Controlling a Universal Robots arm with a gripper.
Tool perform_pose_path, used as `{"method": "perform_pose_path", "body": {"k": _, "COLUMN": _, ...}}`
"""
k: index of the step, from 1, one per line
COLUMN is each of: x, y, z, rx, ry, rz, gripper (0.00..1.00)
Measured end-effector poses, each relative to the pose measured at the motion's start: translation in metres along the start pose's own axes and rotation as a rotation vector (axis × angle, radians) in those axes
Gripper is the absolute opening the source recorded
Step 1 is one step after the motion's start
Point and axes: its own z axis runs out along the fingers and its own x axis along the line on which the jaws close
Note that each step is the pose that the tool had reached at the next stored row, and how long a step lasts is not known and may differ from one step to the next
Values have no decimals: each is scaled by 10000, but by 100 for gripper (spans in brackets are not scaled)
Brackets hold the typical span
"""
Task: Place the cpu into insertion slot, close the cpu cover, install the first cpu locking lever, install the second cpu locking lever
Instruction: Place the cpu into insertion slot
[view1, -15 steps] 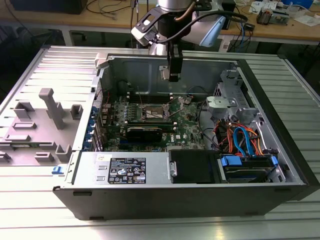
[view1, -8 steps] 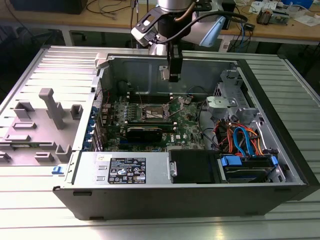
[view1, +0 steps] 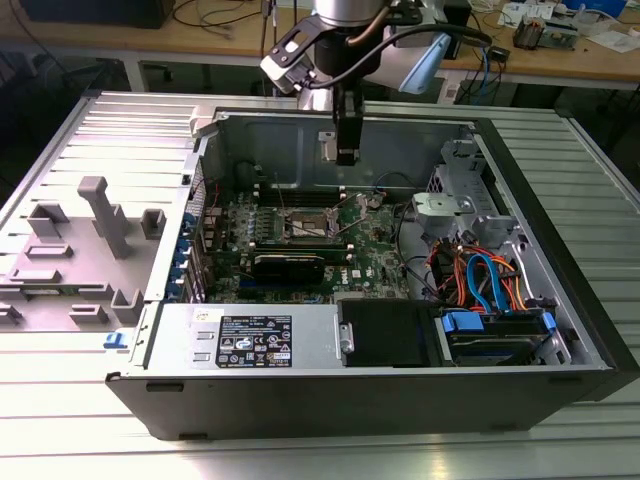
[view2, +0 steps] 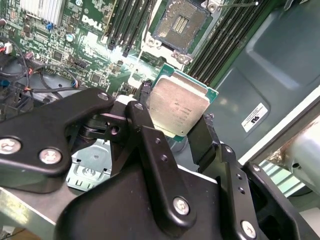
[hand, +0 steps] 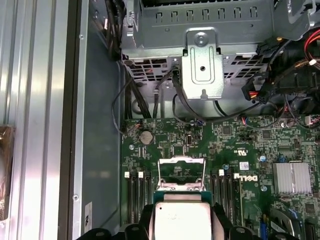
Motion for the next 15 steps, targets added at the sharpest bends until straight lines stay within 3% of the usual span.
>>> {"method": "perform_pose_path", "body": {"k": 8, "x": -1, "y": -26, "z": 26, "rx": 15, "ry": 0, "rz": 0, "gripper": 54}}
{"method": "perform_pose_path", "body": {"k": 15, "x": -2, "y": -30, "z": 70, "rx": 122, "ry": -3, "rz": 3, "gripper": 54}}
